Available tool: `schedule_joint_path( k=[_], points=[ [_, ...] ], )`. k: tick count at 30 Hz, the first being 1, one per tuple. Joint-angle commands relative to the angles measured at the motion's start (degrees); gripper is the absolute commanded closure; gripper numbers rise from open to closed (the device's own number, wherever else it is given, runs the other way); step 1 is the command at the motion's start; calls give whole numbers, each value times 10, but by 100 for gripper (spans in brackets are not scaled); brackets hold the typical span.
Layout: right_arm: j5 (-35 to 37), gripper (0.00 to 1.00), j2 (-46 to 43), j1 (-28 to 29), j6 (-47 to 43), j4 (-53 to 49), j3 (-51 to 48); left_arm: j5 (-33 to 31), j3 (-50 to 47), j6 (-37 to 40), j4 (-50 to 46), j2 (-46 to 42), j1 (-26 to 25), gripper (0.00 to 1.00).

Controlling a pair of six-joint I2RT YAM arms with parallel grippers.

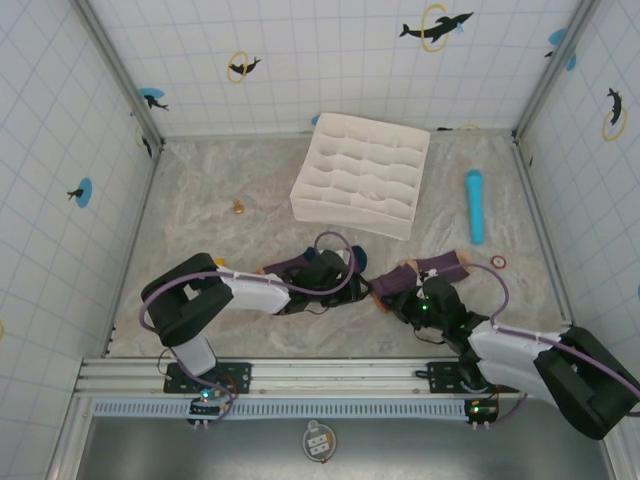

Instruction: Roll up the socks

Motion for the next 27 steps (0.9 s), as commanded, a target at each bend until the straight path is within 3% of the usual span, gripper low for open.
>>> schedule_joint_path(
  k=[1, 15, 20, 23, 27],
  points=[
    [-2, 100, 19, -5, 0, -20, -100, 4, 14, 12, 16, 24, -5, 41],
    [-7, 100, 29, -6, -4, -16, -99, 19, 37, 13, 35, 83, -6, 54],
    [-10, 100, 30, -6, -11, -9, -94, 19, 48, -3, 39, 103, -6, 65],
    [-18, 94, 28, -6, -27, -22, -87, 20, 62, -5, 32, 114, -3, 72],
    [-23, 81, 19, -6, -48, -42, -76, 27, 91, 3, -6, 123, 0, 94]
  ],
)
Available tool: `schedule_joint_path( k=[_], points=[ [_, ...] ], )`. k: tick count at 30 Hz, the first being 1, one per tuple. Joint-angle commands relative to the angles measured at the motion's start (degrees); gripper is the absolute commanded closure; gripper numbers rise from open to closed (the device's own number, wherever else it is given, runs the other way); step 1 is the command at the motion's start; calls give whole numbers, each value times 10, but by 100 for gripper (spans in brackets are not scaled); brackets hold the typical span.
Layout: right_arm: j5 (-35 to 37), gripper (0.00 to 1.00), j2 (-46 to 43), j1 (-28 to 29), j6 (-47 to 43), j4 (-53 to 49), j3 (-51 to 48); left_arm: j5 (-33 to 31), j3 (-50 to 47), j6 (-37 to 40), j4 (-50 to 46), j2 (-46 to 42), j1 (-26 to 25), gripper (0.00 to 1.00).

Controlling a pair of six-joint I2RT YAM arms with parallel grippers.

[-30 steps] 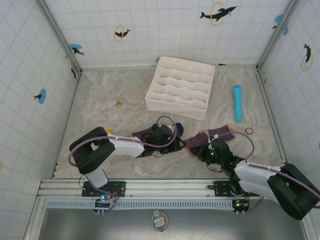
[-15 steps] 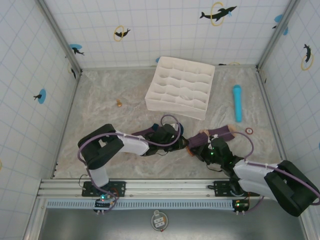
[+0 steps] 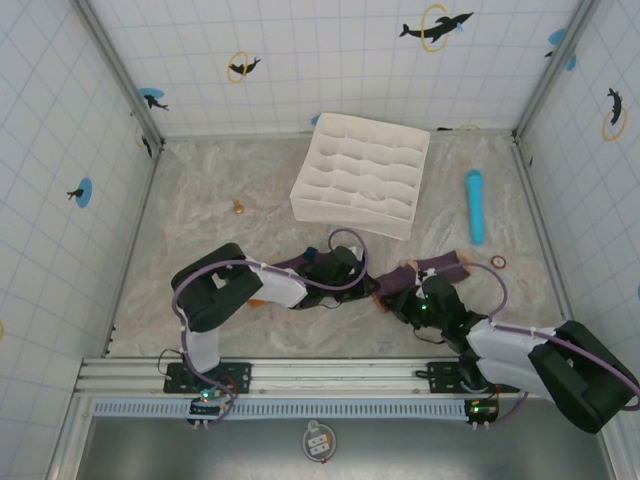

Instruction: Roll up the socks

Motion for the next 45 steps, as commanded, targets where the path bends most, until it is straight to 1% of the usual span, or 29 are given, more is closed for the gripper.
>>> schedule_joint_path(
  k=[1, 2, 6, 8, 11, 14, 18, 23, 28, 34, 37, 45],
  points=[
    [-9, 78, -4, -2, -33, -72, -68, 3, 27, 6, -68, 21, 0, 98],
    [-8, 72, -10, -2, -46, -91, -57, 2, 32, 7, -82, 18, 1, 100],
    [32, 52, -56, 16, -121, -222, 16, -16, 46, -1, -163, 0, 6, 100],
    [53, 45, -79, 26, -150, -272, 46, -22, 49, -4, -198, -13, 11, 100],
    [79, 42, -99, 43, -185, -324, 87, -37, 49, -11, -244, -37, 13, 100],
    [133, 40, -99, 87, -224, -366, 129, -53, 53, -16, -293, -58, 16, 100],
    [252, 39, -78, 184, -284, -402, 185, -67, 55, -19, -339, -82, 19, 100],
    [397, 38, -35, 308, -361, -386, 230, -60, 56, -22, -374, -100, 26, 100],
    [508, 35, 49, 394, -438, -362, 262, -35, 58, -25, -388, -101, 35, 100],
    [612, 34, 147, 463, -492, -322, 286, -3, 54, -25, -387, -100, 44, 100],
    [682, 34, 192, 493, -507, -310, 296, 9, 53, -23, -387, -100, 49, 100],
    [739, 35, 298, 510, -528, -294, 339, 23, 42, -27, -383, -105, 55, 100]
  ],
)
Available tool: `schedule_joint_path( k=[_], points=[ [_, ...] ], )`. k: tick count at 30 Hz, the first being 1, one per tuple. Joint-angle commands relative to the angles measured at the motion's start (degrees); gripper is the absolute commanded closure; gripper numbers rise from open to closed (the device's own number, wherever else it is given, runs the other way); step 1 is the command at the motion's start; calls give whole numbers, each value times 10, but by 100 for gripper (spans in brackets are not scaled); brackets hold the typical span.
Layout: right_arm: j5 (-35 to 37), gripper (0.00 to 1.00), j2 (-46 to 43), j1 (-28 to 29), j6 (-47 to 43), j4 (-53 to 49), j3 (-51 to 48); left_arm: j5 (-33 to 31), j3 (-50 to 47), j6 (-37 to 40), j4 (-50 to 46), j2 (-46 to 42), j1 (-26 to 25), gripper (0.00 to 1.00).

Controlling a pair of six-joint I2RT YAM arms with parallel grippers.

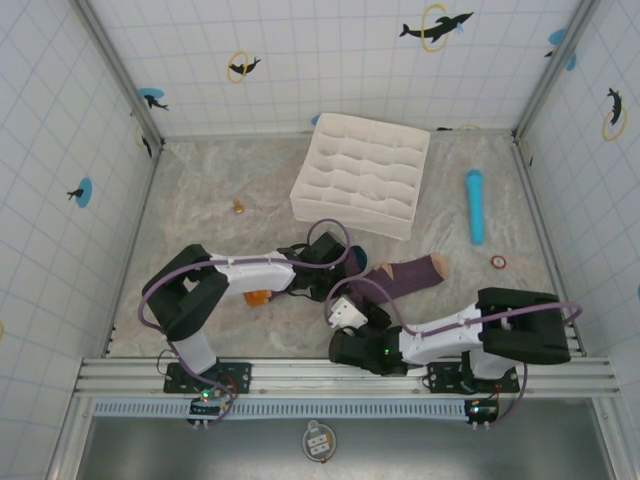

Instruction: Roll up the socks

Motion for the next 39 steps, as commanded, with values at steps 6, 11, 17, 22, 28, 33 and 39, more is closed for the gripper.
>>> schedule_joint_path(
  k=[6, 11, 17, 22, 28, 33, 39],
  points=[
    [83, 41, 86, -1, 14, -4, 62, 29, -20, -18, -10, -13, 6, 100],
    [72, 53, 99, -13, 58, -22, 57, 38, -28, -24, 4, -15, 8, 100],
    [34, 90, 93, -25, 88, -16, 43, 35, -33, -24, 8, -21, 9, 100],
    [-58, 100, 35, -54, 106, 48, -18, 34, -53, -32, 35, -39, 13, 69],
    [-189, 100, -28, -105, 130, 115, -87, 26, -71, -43, 94, -63, 18, 21],
    [-320, 100, -58, -174, 165, 154, -131, -8, -73, -49, 130, -86, 18, 10],
    [-391, 100, -86, -215, 210, 166, -161, -56, -100, -49, 150, -126, 18, 10]
  ],
)
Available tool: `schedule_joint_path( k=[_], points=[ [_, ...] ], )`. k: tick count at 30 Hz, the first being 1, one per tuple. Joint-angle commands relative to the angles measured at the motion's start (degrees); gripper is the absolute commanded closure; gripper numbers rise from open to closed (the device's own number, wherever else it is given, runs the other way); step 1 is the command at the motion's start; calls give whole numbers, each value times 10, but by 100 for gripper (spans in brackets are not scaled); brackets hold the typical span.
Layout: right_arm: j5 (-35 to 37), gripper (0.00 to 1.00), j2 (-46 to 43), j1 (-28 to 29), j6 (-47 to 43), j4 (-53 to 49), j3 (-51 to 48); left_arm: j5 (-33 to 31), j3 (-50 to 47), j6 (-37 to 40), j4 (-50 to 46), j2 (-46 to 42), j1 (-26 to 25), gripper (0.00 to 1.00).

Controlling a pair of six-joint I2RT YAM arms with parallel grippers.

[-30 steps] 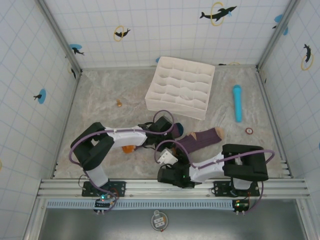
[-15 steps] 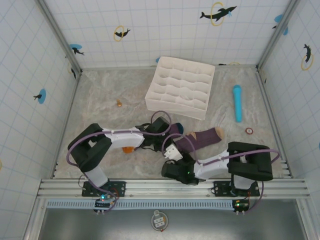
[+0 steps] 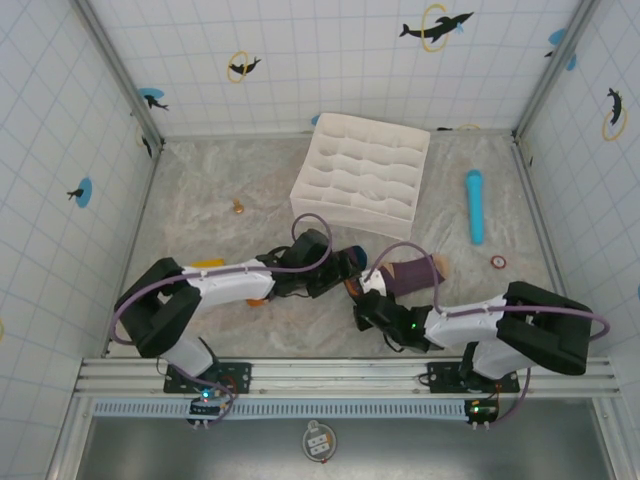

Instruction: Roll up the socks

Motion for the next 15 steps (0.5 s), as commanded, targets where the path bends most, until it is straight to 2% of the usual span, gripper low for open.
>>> schedule_joint_path(
  k=[1, 15],
  points=[
    [-107, 100, 6, -21, 55, -55, -40, -34, -22, 3, 27, -29, -1, 10],
    [-306, 100, -66, -145, 226, 113, -176, -37, -85, 18, 75, -58, -4, 21]
  ],
)
